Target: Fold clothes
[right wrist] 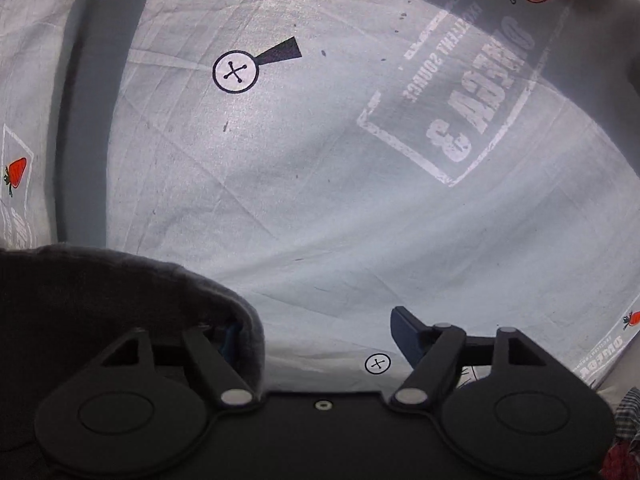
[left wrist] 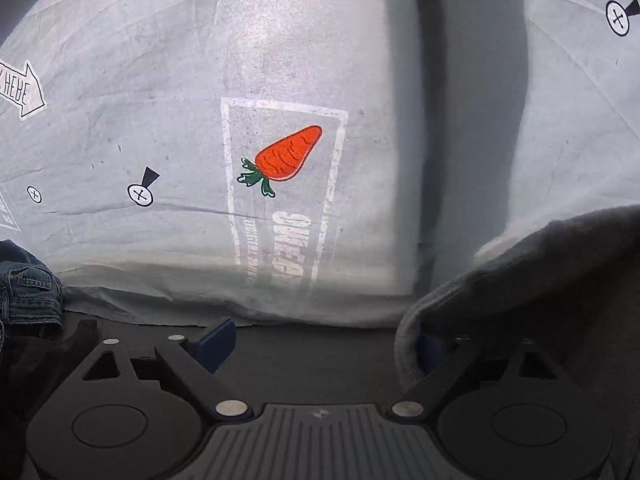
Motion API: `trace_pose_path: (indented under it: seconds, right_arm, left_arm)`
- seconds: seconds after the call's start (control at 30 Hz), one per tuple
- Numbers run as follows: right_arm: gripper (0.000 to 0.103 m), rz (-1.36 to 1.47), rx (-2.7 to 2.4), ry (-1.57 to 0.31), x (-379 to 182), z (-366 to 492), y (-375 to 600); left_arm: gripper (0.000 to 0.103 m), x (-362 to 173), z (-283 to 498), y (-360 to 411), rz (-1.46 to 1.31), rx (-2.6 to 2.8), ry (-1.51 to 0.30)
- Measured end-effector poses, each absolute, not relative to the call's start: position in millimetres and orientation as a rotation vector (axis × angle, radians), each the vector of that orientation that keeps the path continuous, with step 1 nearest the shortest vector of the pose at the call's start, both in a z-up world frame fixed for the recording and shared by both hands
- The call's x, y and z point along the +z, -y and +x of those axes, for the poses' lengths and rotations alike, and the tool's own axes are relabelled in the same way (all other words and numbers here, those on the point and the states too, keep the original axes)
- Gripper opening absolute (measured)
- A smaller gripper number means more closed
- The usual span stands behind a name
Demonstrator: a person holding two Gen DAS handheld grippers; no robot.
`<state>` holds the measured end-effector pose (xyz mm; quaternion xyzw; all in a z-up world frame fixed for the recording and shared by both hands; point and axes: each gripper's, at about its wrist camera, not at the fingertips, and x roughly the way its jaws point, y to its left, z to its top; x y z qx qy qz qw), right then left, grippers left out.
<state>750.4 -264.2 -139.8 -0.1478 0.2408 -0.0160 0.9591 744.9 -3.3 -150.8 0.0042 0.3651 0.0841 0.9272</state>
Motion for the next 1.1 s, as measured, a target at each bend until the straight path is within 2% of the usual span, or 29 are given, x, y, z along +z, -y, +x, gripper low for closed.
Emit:
trace_pose_path:
  seconds: [0.1,0.13,0.2,0.3,0.53,0.63,0.67,0.7,0.8,0.9,1.0,1.1]
  right_arm:
    - [0.073,-0.225,0.018,-0.622,-155,751,277]
    - [0.073,-0.192,0.033,-0.641,-157,748,282]
    - [0.081,-0.129,0.053,-0.666,-159,738,292]
    - [0.081,-0.018,0.08,-0.689,-157,721,307]
    - [0.081,0.108,0.073,-0.696,-155,652,334]
    - [0.069,0.076,0.091,-0.704,-156,610,335]
    - [0.056,0.052,0.101,-0.718,-158,595,333]
    - [0.048,0.037,0.115,-0.742,-161,582,330]
    - [0.039,-0.007,0.159,-0.812,-171,543,321]
    - [0.033,-0.031,0.179,-0.859,-183,510,315]
    - [0.032,-0.052,0.166,-0.901,-196,487,312]
    - [0.031,-0.021,0.166,-0.924,-212,476,315]
  left_arm:
    - [0.091,-166,750,-6,-0.071,0.123,-0.845]
    - [0.091,-165,745,-11,-0.118,0.113,-0.845]
    - [0.091,-164,735,-21,-0.213,0.092,-0.844]
    - [0.091,-162,710,-23,-0.27,0.096,-0.829]
    - [0.092,-157,633,-21,-0.195,0.117,-0.832]
    - [0.092,-160,588,-15,-0.22,0.108,-0.887]
    - [0.092,-162,575,-10,-0.214,0.108,-0.906]
    - [0.092,-165,562,-5,-0.195,0.11,-0.931]
    - [0.092,-177,519,10,-0.119,0.086,-1.012]
    - [0.092,-192,478,27,-0.007,0.049,-1.081]
    - [0.092,-207,450,46,0.101,0.05,-1.124]
    - [0.095,-216,436,41,0.049,0.08,-1.143]
